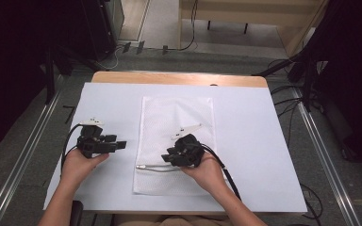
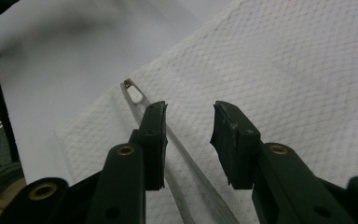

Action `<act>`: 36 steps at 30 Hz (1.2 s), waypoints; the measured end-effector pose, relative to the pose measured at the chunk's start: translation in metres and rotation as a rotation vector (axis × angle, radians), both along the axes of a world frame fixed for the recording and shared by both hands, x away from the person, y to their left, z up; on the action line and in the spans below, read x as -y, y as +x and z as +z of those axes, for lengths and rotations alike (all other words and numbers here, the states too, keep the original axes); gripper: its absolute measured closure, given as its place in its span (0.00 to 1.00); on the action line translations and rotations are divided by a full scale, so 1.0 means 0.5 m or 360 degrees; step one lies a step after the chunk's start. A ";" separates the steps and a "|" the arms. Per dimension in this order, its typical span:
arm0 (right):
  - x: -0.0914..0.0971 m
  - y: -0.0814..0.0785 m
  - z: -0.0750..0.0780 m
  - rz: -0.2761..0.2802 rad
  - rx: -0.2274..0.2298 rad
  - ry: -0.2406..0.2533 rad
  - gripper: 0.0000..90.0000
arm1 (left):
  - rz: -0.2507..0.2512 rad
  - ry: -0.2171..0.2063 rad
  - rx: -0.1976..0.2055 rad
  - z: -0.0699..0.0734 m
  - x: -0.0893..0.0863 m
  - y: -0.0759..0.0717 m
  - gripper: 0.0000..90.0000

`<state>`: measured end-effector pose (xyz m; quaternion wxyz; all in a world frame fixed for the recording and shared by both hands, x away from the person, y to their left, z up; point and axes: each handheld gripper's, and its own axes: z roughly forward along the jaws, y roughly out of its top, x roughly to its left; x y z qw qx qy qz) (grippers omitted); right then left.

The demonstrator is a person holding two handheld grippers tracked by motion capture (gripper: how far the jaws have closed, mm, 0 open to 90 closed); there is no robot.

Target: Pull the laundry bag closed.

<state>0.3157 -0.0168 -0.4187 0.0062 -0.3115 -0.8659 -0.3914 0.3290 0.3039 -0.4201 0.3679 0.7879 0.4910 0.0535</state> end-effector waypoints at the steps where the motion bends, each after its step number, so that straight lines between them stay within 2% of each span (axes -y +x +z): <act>1: -0.004 0.000 -0.001 -0.0001 -0.0011 -0.0001 0.75 | -0.0001 -0.0003 0.0003 0.000 0.000 0.000 0.45; 9: -0.028 -0.004 -0.014 0.0040 -0.0041 -0.0010 0.81 | 0.0000 0.0001 0.0003 0.000 0.000 0.000 0.45; 23: -0.086 -0.008 -0.046 0.0097 -0.0115 0.0044 0.88 | -0.0004 -0.0003 0.0008 0.000 -0.001 0.001 0.44; 36: -0.125 0.000 -0.066 0.0132 -0.0159 0.0019 0.87 | -0.0002 -0.0009 0.0008 0.000 -0.002 0.001 0.44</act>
